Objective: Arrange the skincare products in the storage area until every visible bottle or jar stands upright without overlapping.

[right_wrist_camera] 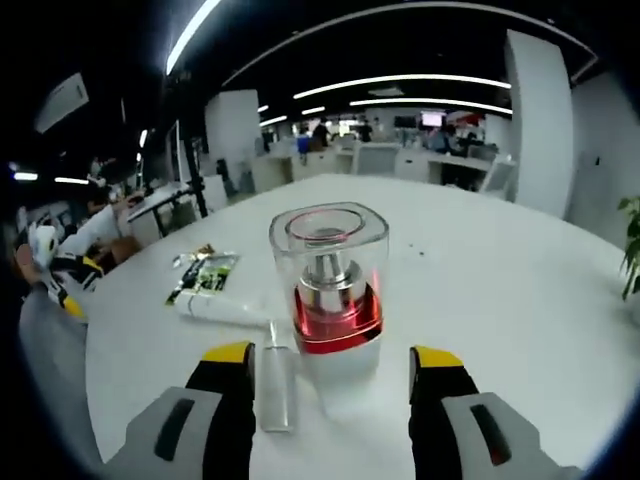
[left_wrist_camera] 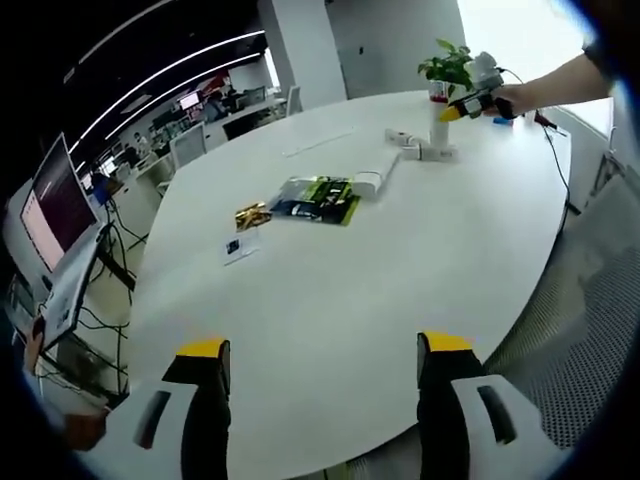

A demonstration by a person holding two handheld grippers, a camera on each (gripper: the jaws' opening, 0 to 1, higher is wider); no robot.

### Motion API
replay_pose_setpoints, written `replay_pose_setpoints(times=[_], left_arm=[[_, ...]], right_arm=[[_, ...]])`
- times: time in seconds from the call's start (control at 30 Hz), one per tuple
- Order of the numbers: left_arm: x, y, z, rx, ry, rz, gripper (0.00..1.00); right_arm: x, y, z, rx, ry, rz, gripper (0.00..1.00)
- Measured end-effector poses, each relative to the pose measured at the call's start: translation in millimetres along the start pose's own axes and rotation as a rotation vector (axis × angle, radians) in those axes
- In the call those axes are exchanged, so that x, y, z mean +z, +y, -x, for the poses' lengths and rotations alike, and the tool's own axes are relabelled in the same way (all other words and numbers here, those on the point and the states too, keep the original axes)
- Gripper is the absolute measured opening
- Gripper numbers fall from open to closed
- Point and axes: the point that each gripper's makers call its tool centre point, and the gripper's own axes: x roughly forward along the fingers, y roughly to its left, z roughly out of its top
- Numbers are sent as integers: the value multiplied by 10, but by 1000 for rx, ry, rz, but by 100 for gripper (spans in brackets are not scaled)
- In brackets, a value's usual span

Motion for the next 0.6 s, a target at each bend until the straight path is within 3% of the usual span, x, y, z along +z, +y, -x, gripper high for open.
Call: replay_pose_setpoints(times=[0.17, 0.27, 0.6], left_arm=[[-26, 22, -11, 9, 16, 8, 70], [-43, 11, -11, 7, 26, 1, 70], [-50, 9, -10, 8, 32, 5, 70]], right_arm=[[-1, 25, -70, 10, -26, 18, 44], [-83, -7, -101, 23, -23, 12, 26], [-82, 32, -74, -16, 62, 23, 22]])
